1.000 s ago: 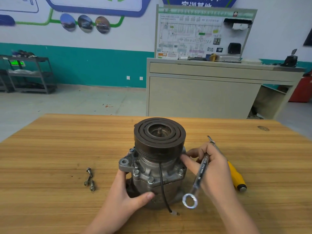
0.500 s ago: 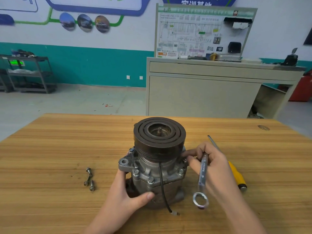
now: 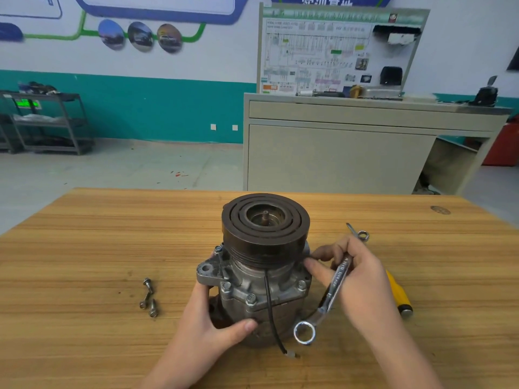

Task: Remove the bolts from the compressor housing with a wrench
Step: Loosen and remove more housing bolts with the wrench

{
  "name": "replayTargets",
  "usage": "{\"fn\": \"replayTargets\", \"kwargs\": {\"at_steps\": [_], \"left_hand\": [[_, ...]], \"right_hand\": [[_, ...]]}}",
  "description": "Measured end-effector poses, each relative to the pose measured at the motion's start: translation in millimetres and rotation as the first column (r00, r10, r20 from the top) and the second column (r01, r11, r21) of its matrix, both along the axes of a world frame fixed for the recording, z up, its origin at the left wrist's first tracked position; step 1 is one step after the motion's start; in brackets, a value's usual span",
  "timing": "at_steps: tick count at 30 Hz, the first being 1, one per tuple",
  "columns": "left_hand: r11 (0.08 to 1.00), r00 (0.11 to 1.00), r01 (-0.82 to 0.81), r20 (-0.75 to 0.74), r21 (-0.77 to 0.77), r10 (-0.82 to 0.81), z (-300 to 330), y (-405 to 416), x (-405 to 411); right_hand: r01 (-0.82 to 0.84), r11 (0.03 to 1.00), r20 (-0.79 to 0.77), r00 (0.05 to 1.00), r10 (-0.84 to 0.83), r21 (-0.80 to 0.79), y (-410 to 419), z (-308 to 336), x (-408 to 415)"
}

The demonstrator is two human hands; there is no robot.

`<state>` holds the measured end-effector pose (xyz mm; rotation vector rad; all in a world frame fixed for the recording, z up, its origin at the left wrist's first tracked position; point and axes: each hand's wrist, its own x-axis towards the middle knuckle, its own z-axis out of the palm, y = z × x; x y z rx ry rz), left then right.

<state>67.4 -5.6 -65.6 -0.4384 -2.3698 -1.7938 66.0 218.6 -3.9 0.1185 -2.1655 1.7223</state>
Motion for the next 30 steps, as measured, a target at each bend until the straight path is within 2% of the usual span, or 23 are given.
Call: {"fn": "replayTargets", "kwargs": {"at_steps": [8,11,16,20,26,30], "left_hand": [[0.999,1.000,0.005,0.001,0.039,-0.005,3,3,1],[0.999,1.000,0.001,-0.002,0.032,-0.001,3,2,1],[0.999,1.000,0.002,-0.003,0.038,-0.002,1,2,1],[0.999,1.000,-0.004,-0.004,0.038,0.004,0,2,0],[1.000,1.000,-0.007,0.002,0.010,0.007,0,1,0],[1.000,1.000,-0.004,0.008,0.011,0.004,0,0,1]], "right_hand": [[0.018,0.999,-0.025,1.000,-0.017,0.049,-3,-3,0],[-0.028,0.999,-0.001,1.000,0.028,0.024,-2,-2,1],[0.049,0.999,-0.031,0.998,-0.049,0.000,-4,-8,-1],[-0.004,1.000,-0.022,1.000,0.004,-0.003,-2,-12,0],[0.120,0.991,-0.067,0.991,-0.116,0.051,-8,-11,0],[0.088,0.995,-0.037,0.996,-0.086,0.055,-10,-11,0]]}}
